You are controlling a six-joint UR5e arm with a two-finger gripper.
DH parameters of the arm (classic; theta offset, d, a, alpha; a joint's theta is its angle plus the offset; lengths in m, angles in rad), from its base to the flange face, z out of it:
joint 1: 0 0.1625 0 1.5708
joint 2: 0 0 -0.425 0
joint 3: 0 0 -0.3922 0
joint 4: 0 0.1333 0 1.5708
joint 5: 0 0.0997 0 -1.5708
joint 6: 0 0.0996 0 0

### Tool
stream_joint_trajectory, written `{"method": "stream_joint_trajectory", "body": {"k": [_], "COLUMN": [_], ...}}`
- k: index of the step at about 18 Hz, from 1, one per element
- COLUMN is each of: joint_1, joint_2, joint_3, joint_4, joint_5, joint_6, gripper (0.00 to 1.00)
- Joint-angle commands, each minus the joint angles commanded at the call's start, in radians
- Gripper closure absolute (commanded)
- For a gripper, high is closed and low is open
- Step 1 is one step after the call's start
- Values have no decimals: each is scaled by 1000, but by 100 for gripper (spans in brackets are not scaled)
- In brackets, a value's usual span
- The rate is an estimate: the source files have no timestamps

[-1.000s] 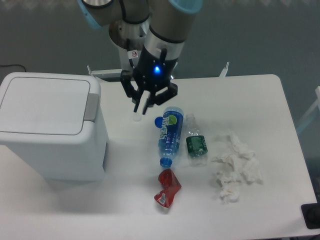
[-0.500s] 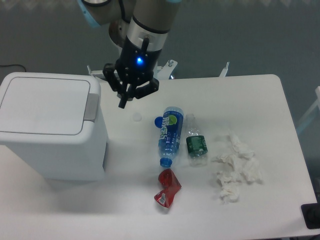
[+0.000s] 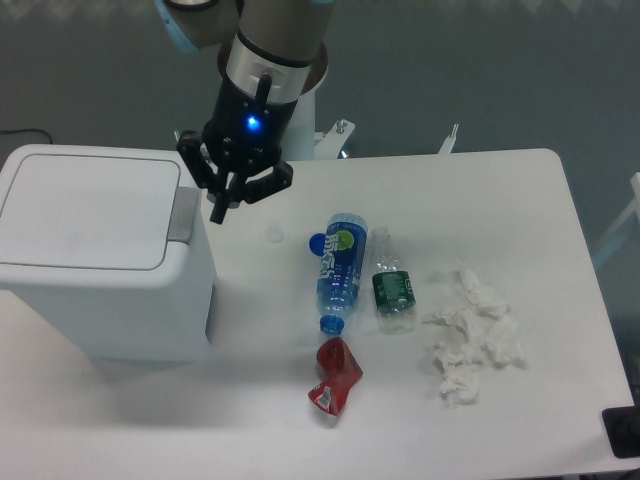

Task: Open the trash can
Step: 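Lower the gripper onto the lid edge of the trash can, then press down on the lid edge to flip the lid open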

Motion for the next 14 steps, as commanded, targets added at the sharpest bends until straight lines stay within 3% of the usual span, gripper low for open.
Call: {"method": "stream_joint_trajectory", "body": {"k": [14], "joint_1": [-25], "joint_2": [6], "joint_3": [-41], "joint_4": [29], "joint_5": [2], "joint_6": [-18], "gripper": [100]}}
